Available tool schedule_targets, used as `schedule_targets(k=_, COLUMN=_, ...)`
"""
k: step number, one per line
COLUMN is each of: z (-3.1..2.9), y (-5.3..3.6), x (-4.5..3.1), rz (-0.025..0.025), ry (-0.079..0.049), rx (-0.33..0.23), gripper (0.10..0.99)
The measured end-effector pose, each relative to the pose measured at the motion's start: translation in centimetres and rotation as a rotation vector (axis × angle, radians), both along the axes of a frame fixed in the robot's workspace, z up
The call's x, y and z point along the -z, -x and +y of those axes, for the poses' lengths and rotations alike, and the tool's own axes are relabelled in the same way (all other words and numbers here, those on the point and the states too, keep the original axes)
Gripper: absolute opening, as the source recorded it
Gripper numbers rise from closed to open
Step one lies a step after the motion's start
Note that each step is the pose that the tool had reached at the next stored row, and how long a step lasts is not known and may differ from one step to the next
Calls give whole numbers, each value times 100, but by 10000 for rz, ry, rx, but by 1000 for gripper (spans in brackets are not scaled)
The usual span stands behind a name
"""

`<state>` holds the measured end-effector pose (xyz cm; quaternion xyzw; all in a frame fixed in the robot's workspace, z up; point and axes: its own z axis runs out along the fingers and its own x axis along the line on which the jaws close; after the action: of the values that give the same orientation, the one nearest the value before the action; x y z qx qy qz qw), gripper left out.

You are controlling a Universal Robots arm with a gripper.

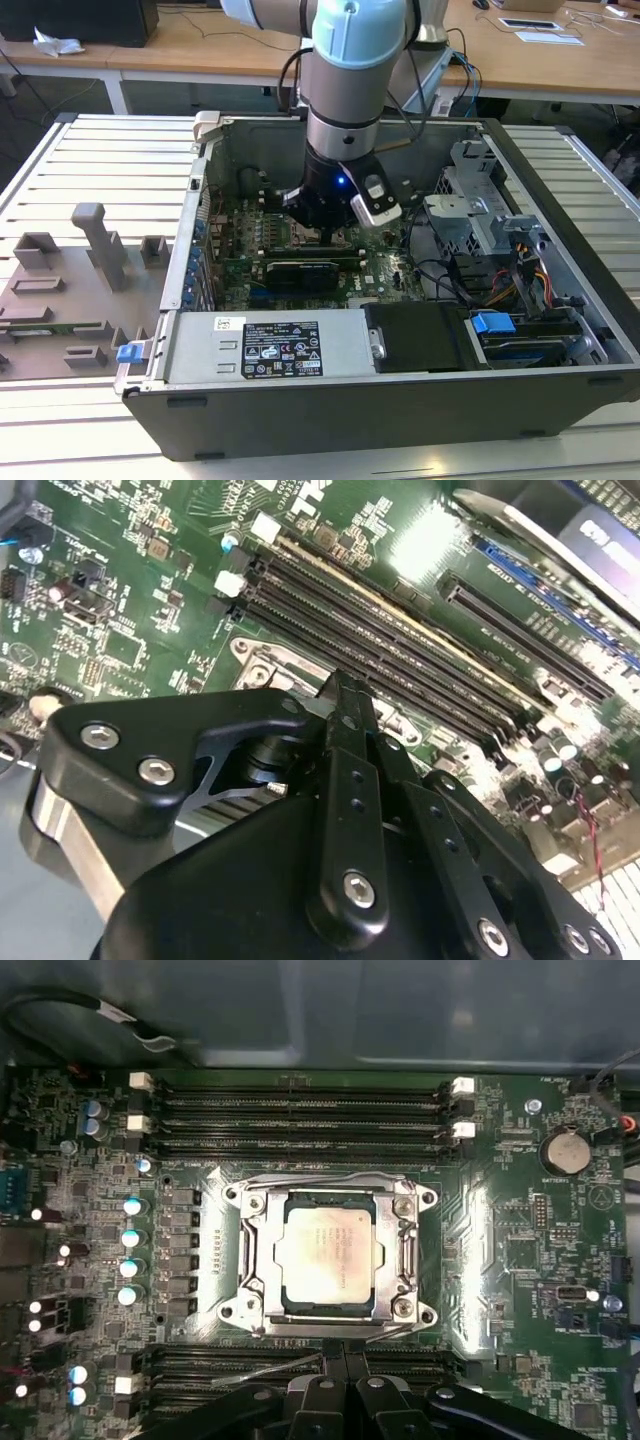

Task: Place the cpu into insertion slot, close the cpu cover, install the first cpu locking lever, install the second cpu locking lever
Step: 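Install the second cpu locking lever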

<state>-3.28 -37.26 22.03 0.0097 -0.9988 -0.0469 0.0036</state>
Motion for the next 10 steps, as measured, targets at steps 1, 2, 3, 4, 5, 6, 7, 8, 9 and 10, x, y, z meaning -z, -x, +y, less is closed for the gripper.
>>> schedule_targets(k=1, z=0, y=0, x=26, rz=1, ry=0, rx=0, gripper=106)
schedule_targets(k=2, z=0, y=0, x=48, rz=1, ry=0, rx=0, gripper=106)
schedule_targets(k=3, z=0, y=0, x=61, rz=0, ry=-1, rx=1, gripper=106)
schedule_targets(k=4, z=0, y=1, x=67, rz=1, ry=-4, rx=1, gripper=106)
schedule_targets(k=5, z=-2, y=12, x=67, rz=2, ry=-35, rx=3, gripper=106)
schedule_targets(k=6, z=-3, y=27, x=68, rz=1, ry=-108, rx=1, gripper=106)
schedule_targets(k=7, z=-6, y=49, x=68, rz=-1, ry=-200, rx=1, gripper=106)
schedule_targets(k=8, z=-11, y=74, x=72, rz=-1, ry=-282, rx=1, gripper=106)
schedule_targets(k=9, z=-17, y=85, x=77, rz=-1, ry=-309, rx=0, gripper=106)
schedule_targets(k=10, z=-26, y=96, x=83, rz=-2, ry=-325, rx=-1, gripper=106)
